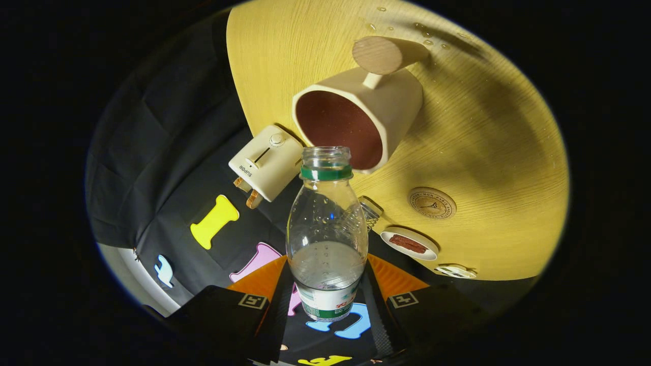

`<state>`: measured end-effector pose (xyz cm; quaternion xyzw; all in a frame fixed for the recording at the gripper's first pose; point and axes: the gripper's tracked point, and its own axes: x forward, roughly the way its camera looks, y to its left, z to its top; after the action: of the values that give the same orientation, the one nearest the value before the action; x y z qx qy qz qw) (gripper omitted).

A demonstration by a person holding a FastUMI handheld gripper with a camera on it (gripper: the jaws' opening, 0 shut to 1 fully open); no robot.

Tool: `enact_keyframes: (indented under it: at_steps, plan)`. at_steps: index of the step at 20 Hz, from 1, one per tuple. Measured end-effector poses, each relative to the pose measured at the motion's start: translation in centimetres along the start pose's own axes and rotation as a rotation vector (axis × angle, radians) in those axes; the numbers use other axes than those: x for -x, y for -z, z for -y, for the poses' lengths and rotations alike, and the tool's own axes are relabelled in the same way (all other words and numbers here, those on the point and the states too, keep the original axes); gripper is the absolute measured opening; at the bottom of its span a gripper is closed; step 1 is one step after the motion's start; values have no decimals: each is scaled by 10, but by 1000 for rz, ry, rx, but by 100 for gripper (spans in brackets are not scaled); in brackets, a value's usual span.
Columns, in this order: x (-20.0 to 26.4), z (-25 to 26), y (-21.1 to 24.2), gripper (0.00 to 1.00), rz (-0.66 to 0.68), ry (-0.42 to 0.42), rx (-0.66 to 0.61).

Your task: Take the bottle from table, then pour the juice into the cup, finally place the bottle on the coaster

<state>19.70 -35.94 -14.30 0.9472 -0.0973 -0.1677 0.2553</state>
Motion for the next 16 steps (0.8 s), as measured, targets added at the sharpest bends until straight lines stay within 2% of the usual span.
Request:
enact_keyframes:
  at_steps: [10, 12, 16]
  plan:
    - [3, 2, 3, 71, 6, -1, 44]
    - [5, 8, 3, 71, 10, 14, 107]
    - [19, 10, 14, 71, -2, 21, 324]
